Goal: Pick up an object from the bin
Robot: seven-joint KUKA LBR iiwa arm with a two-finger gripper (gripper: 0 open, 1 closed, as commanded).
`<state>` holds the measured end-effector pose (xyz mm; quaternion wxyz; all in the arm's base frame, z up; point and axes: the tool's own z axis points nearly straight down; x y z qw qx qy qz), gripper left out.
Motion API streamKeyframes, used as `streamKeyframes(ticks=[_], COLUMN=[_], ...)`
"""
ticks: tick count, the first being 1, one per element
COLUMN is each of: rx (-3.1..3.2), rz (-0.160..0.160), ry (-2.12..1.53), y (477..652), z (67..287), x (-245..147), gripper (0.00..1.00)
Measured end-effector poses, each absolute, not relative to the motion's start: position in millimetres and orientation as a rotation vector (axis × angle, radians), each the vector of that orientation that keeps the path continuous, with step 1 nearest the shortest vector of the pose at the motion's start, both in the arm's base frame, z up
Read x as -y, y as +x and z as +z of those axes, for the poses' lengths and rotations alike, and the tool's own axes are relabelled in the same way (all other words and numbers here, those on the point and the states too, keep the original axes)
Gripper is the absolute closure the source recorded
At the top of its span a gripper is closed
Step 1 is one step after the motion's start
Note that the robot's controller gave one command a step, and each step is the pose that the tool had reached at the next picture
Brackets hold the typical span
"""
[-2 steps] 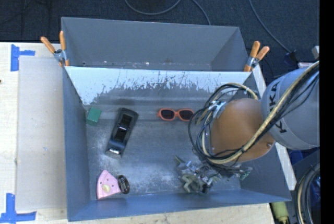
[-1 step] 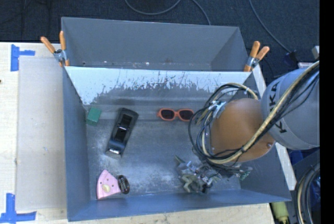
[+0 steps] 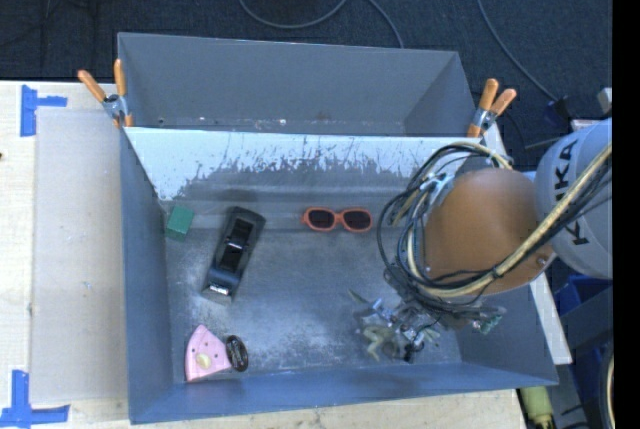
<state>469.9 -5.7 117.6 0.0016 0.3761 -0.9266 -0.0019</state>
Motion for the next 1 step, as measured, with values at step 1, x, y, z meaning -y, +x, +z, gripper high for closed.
streamKeyframes(ticks=[1], rx=[2.916], rz=[0.0], ry=[1.18], y=[472.4], z=[138.7], x=[8.3], gripper=[1.0])
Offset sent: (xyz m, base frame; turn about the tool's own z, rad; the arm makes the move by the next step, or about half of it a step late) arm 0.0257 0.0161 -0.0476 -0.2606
